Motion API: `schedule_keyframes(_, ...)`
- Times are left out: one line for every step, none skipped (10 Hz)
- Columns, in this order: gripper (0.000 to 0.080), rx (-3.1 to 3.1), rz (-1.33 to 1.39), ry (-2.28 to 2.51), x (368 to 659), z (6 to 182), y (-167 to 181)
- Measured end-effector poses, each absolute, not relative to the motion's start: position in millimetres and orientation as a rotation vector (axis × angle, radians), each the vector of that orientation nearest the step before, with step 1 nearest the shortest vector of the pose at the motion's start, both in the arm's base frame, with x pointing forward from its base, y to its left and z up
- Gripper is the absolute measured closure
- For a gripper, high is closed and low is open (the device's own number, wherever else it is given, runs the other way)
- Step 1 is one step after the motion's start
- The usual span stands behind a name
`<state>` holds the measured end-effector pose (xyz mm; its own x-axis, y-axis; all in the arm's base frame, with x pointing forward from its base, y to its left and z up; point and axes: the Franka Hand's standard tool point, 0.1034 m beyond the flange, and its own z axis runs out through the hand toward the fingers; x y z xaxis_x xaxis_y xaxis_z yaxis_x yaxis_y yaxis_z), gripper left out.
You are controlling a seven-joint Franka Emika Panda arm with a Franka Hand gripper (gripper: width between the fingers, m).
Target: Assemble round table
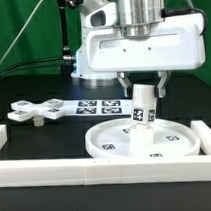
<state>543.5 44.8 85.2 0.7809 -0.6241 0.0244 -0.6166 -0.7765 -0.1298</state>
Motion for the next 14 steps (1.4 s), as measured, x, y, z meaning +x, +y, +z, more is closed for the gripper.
schedule_keyframes(0.0387, -2.793, -0.087, 1.134, 543.2, 85.1, 45.7)
schedule_keyframes(0.0387, -2.743, -0.075, 1.227, 543.1, 85.0, 45.9)
schedule_keyframes(0.0387, -2.672, -0.061, 1.35, 543.1, 84.9, 46.1)
schedule_keyframes(0.0387, -2.596, -0.046, 1.474, 542.9, 84.6, 46.3)
schedule_keyframes(0.0387, -2.566, -0.04, 1.519, 543.2, 84.7, 46.0)
schedule_keyframes(0.0387, -2.554, -0.037, 1.536, 543.3, 84.7, 46.0)
schedule_keyframes(0.0385, -2.577, -0.041, 1.496, 543.3, 84.6, 46.0)
schedule_keyframes(0.0385, -2.612, -0.038, 1.442, 543.1, 84.2, 46.4)
schedule_keyframes(0.0226, -2.686, -0.022, 1.321, 543.8, 84.1, 46.4)
schedule_keyframes(0.0165, -2.77, -0.017, 1.139, 548.1, 84.8, 44.7)
schedule_keyframes(0.0154, -2.817, -0.028, 1.016, 550.4, 85.1, 44.7)
schedule_keyframes(0.0154, -2.859, -0.037, 0.895, 550.1, 84.8, 44.8)
schedule_keyframes(0.0151, -2.892, -0.044, 0.786, 550.0, 84.7, 44.8)
schedule_keyframes(0.0151, -2.923, -0.053, 0.664, 549.9, 84.5, 44.8)
